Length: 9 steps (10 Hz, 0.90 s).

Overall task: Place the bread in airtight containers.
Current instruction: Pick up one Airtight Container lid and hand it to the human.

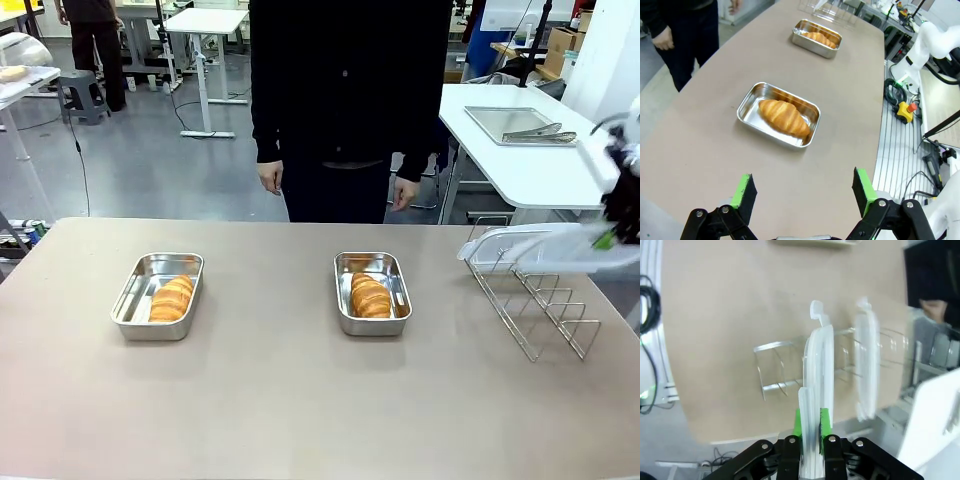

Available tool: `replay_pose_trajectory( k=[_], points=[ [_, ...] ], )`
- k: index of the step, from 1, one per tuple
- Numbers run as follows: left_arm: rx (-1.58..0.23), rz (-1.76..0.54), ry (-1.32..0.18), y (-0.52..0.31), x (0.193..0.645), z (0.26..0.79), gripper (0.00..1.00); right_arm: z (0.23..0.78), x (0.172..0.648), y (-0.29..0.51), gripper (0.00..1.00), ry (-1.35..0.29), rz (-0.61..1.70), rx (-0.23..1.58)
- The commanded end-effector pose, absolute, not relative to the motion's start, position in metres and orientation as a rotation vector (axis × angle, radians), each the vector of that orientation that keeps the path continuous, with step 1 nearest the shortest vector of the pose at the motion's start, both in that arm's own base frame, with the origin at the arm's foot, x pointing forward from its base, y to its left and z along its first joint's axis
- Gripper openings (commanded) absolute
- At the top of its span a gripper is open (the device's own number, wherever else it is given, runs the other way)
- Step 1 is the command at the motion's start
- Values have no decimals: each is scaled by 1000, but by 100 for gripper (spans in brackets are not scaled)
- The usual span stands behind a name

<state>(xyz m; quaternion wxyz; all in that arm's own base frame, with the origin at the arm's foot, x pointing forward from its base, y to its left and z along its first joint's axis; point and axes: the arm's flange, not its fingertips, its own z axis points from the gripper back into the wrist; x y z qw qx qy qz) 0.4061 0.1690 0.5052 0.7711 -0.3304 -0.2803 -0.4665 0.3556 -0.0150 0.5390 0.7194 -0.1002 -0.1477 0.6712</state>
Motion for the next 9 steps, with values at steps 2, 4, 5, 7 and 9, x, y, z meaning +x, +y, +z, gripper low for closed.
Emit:
replay_pose_trajectory(
  k=[2,4,5,7,9],
  points=[
    [-717,-1021,-609,168,404,507,100,627,345,9,0,-443,1448,-453],
    [-717,-1021,-609,168,404,507,100,651,352,29,0,-644,1527,-574],
    [-717,-1021,-609,168,404,507,100,655,360,41,0,-762,1627,-605],
    [-717,-1021,-609,168,404,507,100,648,390,77,0,-901,1777,-577],
    [-717,-1021,-609,168,404,507,100,622,433,121,0,-882,1895,-532]
  ],
)
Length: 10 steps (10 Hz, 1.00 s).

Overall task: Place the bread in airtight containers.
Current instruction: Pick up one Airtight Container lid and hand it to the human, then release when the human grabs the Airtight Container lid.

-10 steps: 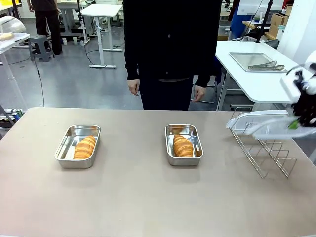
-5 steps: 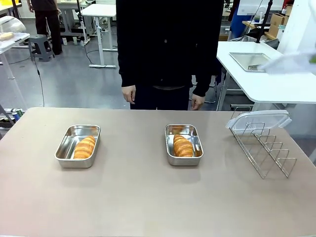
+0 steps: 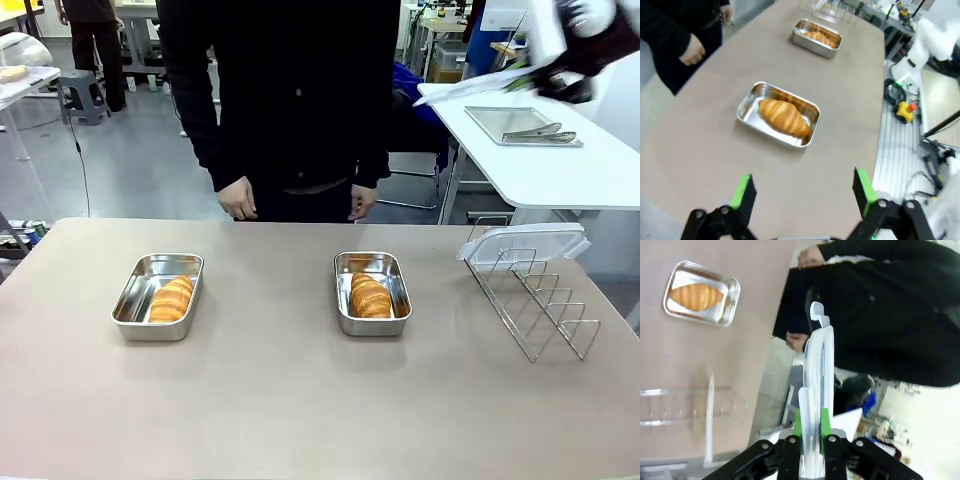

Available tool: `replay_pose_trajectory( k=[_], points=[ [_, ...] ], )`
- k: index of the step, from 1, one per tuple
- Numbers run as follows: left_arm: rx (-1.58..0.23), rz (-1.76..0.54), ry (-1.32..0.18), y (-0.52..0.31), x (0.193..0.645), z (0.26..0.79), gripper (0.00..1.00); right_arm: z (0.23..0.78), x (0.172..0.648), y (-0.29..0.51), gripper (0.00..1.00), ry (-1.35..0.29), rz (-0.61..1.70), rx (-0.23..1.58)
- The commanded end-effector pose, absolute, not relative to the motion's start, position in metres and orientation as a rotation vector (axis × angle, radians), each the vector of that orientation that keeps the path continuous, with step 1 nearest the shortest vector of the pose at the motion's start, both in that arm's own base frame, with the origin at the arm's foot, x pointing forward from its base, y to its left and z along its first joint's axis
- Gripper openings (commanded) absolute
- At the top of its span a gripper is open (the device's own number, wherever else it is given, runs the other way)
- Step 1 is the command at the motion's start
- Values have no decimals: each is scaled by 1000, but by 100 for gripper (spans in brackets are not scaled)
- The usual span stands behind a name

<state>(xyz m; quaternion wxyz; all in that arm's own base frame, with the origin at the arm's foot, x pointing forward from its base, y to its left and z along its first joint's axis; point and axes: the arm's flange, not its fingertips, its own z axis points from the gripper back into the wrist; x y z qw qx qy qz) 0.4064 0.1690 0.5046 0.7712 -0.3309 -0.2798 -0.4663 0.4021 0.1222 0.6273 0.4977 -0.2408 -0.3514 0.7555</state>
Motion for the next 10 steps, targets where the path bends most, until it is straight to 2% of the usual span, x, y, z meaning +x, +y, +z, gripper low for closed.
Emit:
replay_pose_trajectory(
  k=[1,4,5,6,10],
  points=[
    [-717,-1021,-609,168,404,507,100,609,453,137,0,-878,1897,-524],
    [-717,-1021,-609,168,404,507,100,583,480,157,0,-856,1999,-454],
    [-717,-1021,-609,168,404,507,100,579,487,156,0,-846,1936,-456],
    [-717,-1021,-609,168,404,507,100,569,466,170,0,-817,1950,-482],
    [-717,-1021,-609,168,404,507,100,569,466,170,0,-817,1950,-482]
  ],
)
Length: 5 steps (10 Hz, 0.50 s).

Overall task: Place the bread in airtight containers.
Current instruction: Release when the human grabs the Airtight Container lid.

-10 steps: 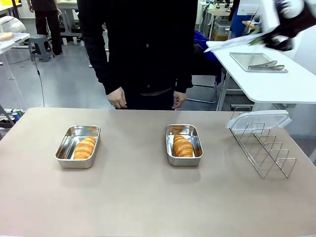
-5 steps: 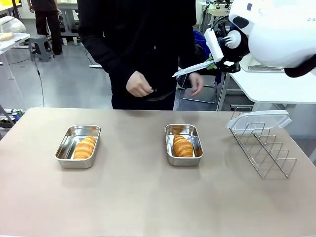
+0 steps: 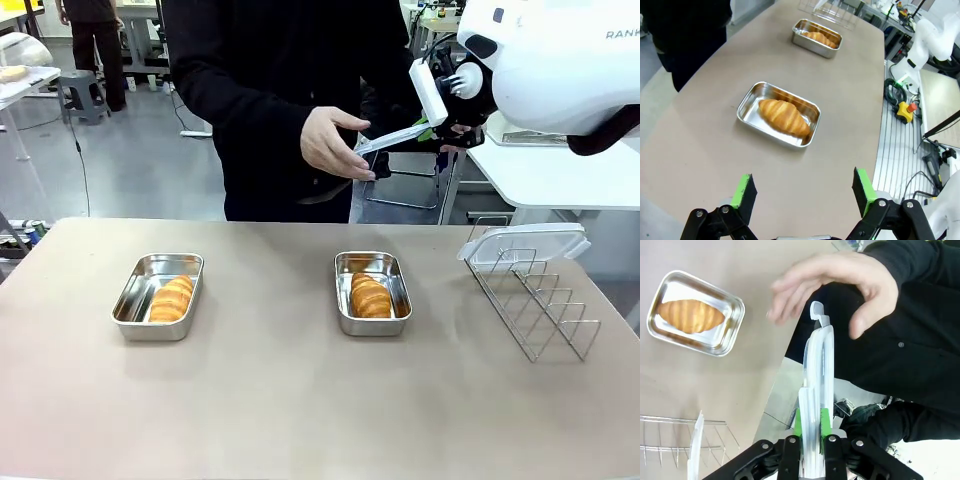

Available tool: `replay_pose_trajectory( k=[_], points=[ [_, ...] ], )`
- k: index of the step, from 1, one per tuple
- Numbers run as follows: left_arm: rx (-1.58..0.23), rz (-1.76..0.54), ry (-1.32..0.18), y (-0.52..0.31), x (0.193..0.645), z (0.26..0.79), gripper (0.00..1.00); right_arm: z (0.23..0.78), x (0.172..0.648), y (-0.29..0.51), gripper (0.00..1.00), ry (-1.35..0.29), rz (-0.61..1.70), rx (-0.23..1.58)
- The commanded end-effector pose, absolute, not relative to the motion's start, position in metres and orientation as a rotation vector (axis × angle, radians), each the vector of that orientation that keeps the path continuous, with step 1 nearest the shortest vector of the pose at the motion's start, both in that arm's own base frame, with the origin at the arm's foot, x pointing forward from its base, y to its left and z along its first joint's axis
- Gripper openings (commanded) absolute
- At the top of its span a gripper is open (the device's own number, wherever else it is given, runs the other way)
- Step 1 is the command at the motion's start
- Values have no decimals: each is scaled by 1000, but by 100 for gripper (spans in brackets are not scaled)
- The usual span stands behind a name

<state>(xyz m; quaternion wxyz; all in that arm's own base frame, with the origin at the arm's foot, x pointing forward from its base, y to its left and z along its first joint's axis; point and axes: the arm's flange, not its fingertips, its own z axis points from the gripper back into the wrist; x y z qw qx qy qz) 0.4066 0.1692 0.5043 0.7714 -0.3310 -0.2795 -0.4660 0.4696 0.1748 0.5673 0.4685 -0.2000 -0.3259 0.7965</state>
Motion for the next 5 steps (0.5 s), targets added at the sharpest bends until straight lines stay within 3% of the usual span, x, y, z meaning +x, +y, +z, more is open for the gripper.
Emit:
replay_pose_trajectory(
  k=[1,5],
  points=[
    [-717,-1021,-609,168,404,507,100,569,466,170,0,-817,1950,-482],
    [-717,-1021,-609,168,404,507,100,569,466,170,0,-817,1950,-482]
  ],
)
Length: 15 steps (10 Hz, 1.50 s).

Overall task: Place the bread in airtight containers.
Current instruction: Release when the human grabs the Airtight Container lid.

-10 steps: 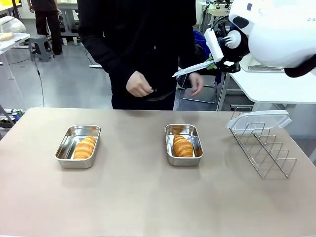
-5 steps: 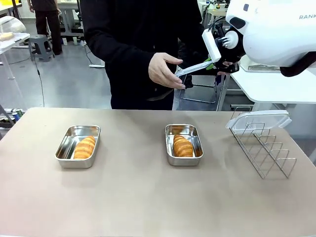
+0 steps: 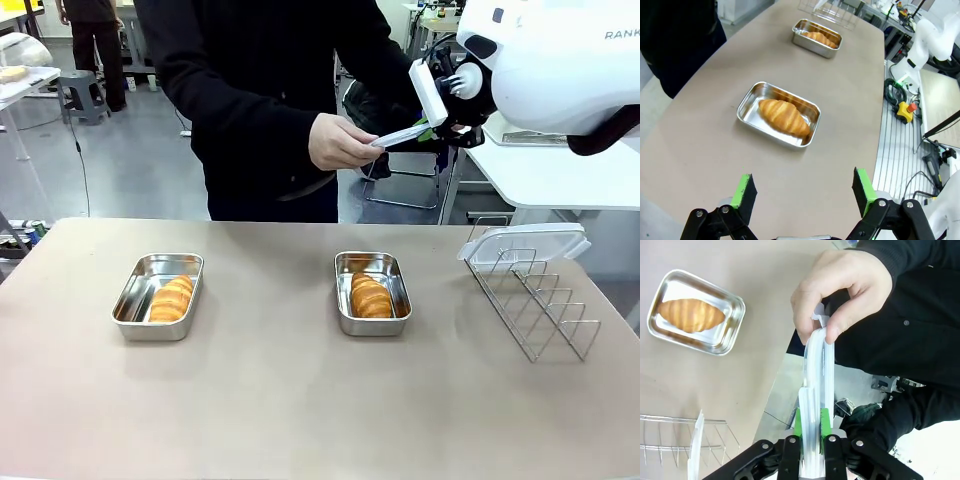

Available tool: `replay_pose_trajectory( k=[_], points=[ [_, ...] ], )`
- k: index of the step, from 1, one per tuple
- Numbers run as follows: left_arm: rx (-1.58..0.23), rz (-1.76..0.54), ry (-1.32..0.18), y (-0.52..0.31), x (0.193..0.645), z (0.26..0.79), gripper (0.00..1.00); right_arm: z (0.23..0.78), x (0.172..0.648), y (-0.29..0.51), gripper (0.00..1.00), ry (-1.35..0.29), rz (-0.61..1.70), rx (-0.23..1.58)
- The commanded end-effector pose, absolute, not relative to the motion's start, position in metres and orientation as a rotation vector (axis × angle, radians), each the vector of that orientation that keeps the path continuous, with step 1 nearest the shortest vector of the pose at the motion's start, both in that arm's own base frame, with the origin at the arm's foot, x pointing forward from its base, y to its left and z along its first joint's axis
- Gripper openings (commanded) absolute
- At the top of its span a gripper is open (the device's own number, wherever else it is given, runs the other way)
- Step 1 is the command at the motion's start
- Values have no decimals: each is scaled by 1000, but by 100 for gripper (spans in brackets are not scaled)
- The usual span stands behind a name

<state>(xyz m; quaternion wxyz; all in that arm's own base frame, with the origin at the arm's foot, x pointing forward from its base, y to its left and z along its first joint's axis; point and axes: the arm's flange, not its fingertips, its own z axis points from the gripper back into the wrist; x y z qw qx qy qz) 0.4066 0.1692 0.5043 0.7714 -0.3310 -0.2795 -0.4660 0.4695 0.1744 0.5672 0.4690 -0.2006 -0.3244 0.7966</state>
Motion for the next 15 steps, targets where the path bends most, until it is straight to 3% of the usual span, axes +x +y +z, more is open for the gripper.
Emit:
replay_pose_trajectory(
  k=[1,6,7,8,9,10,11,12,13,15],
  points=[
    [-717,-1021,-609,168,404,507,100,569,466,170,0,-817,1950,-482],
    [-717,-1021,-609,168,404,507,100,569,466,170,0,-817,1950,-482],
    [-717,-1021,-609,168,404,507,100,569,469,174,69,-798,1952,-494],
    [-717,-1021,-609,168,404,507,100,568,466,176,69,-795,1898,-464],
    [-717,-1021,-609,168,404,507,100,569,463,180,100,-777,1834,-381],
    [-717,-1021,-609,168,404,507,100,568,460,183,71,-792,1744,-321],
    [-717,-1021,-609,168,404,507,100,569,458,190,100,-850,1632,-160],
    [-717,-1021,-609,168,404,507,100,572,456,195,93,-875,1507,-19],
    [-717,-1021,-609,168,404,507,100,602,428,135,100,-903,1399,23],
    [-717,-1021,-609,168,404,507,100,602,428,74,100,-947,1233,156]
  ],
)
